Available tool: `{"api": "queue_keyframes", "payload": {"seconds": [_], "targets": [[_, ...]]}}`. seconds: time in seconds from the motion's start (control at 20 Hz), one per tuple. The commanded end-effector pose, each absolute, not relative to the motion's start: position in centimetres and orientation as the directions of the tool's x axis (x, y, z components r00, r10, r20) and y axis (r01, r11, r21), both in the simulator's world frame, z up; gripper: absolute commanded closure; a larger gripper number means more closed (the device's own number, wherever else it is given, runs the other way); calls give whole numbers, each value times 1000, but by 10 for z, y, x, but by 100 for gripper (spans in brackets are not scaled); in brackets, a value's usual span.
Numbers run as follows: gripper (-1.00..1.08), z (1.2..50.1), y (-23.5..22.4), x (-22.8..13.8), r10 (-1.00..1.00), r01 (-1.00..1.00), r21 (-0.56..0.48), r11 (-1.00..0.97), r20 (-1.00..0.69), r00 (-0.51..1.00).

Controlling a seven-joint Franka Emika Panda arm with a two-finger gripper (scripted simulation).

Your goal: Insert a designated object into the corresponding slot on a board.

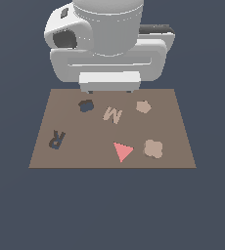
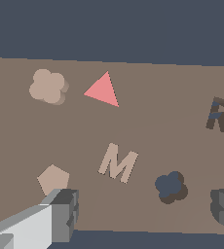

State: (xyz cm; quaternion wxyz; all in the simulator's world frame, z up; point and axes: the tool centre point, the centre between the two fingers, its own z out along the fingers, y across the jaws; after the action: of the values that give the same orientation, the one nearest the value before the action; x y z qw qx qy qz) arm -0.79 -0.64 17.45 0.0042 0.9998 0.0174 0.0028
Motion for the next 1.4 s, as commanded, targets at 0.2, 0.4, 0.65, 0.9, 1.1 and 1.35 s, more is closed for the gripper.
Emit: {"api": "queue_keyframes", "payload": {"seconds": [0.2,0.4,0.65,0.9,1.1,1.35], "targets": [[-92,172,-4,-6,29,29,8,-1000,5,1000],[-92,164,5,-2,11,11,8,-1000,5,1000],[-92,147,24,10,-29,-29,6,-1000,4,1000],[-92,124,49,27,-84,-84,5,-996,4,996],[-92,103,71,44,-132,-132,4,-991,3,991],[-92,79,95,66,-189,-189,2,-982,2,982]]}}
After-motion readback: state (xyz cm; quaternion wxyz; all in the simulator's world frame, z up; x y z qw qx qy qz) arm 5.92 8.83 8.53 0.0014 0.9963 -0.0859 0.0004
